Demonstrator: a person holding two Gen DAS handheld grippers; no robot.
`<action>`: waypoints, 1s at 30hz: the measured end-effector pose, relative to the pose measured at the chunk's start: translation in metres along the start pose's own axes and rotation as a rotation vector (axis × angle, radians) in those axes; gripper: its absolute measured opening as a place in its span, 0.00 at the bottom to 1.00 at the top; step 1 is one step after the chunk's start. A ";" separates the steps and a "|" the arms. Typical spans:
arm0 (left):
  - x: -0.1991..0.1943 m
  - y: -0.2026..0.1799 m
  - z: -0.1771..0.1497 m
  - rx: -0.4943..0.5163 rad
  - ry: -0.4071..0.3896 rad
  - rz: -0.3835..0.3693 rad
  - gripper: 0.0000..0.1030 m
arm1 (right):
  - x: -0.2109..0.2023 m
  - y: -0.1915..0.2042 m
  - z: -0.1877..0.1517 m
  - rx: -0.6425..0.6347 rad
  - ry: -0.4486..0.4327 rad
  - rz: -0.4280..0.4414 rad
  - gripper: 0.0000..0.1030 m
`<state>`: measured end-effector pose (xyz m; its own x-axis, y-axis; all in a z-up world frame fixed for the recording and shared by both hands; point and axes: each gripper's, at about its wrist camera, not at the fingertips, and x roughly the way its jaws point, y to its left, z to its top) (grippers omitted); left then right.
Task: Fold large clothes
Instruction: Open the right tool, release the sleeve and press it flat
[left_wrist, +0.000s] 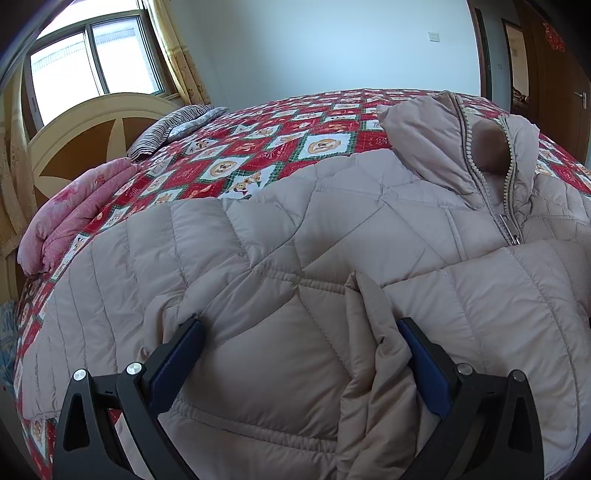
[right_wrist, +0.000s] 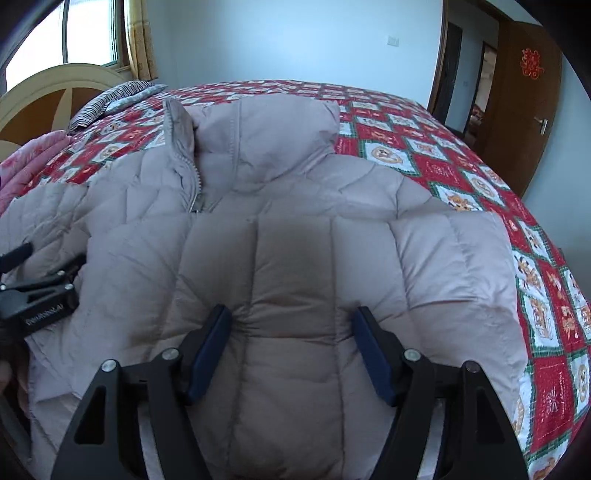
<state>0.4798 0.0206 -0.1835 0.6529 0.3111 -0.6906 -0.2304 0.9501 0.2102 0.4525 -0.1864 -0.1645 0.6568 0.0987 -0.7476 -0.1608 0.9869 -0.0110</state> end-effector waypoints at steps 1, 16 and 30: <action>0.000 0.000 0.000 0.000 0.000 0.000 0.99 | 0.001 0.001 -0.001 -0.001 0.003 -0.002 0.71; 0.001 -0.001 0.001 0.000 0.006 -0.004 0.99 | 0.008 0.010 -0.006 -0.048 0.008 -0.076 0.73; -0.044 0.059 0.009 -0.004 -0.044 -0.006 0.99 | 0.009 0.013 -0.007 -0.057 0.006 -0.103 0.75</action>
<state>0.4440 0.0631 -0.1341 0.6853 0.3063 -0.6607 -0.2295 0.9518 0.2032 0.4507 -0.1732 -0.1759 0.6673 -0.0036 -0.7448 -0.1346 0.9829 -0.1253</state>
